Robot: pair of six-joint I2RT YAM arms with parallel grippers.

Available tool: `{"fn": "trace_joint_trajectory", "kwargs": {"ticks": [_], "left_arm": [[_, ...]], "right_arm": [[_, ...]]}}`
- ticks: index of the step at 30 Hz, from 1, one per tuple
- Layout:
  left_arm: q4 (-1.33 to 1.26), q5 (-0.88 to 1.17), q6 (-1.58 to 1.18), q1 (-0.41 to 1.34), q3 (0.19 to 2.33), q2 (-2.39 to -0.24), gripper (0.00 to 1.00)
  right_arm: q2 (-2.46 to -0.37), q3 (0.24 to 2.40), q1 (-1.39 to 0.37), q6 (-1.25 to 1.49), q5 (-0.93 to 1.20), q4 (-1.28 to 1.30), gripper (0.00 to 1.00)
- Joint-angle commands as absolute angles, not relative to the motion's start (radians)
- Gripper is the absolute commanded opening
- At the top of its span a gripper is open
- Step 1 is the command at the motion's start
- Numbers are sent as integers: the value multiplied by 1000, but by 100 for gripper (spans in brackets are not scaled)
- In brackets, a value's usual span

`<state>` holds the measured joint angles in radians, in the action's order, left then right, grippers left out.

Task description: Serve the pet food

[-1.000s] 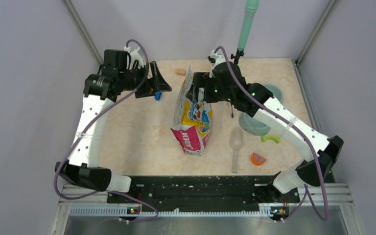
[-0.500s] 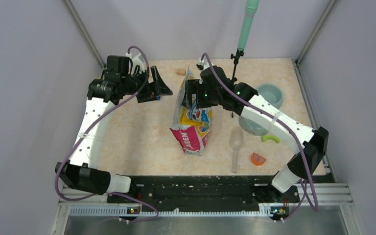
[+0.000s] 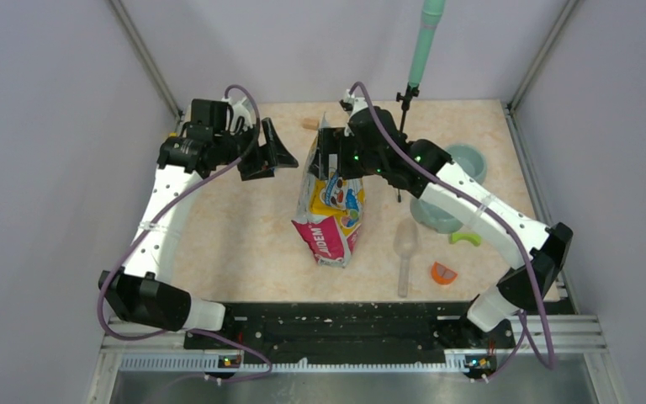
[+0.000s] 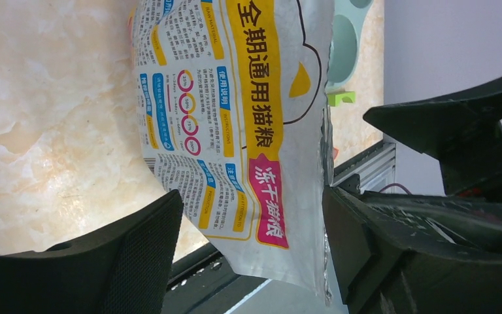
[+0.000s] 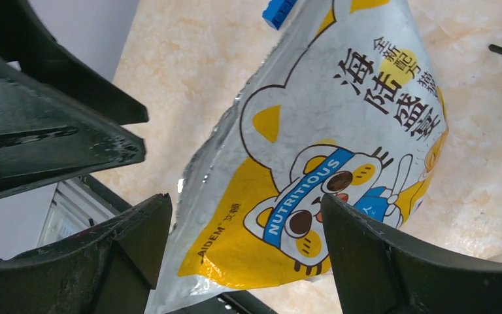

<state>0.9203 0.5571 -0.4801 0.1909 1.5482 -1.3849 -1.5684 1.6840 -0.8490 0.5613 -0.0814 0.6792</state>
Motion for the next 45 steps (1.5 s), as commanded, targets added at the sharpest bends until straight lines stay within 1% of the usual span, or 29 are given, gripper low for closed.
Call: {"fn": "trace_joint_trajectory", "kwargs": {"ticks": [1, 5, 14, 21, 27, 39, 45], "left_arm": [[878, 547, -488, 189, 1551, -1389, 82], [876, 546, -491, 189, 1551, -1394, 81], [870, 549, -498, 189, 1545, -1397, 81], [864, 553, -505, 189, 1538, -1401, 81], [847, 545, -523, 189, 1512, -1391, 81], [842, 540, -537, 188, 1507, -1388, 81], [839, 540, -540, 189, 1495, -1379, 81]], "right_arm": [[-1552, 1742, -880, 541, -72, 661, 86], [-1565, 1734, -886, 541, -73, 667, 86], [-1591, 1736, -885, 546, -146, 738, 86], [-1565, 1734, -885, 538, -80, 681, 86], [-1529, 1725, -893, 522, -87, 630, 87], [-1569, 1702, -893, 553, -170, 731, 87], [-1539, 1703, -897, 544, -102, 662, 87]]}}
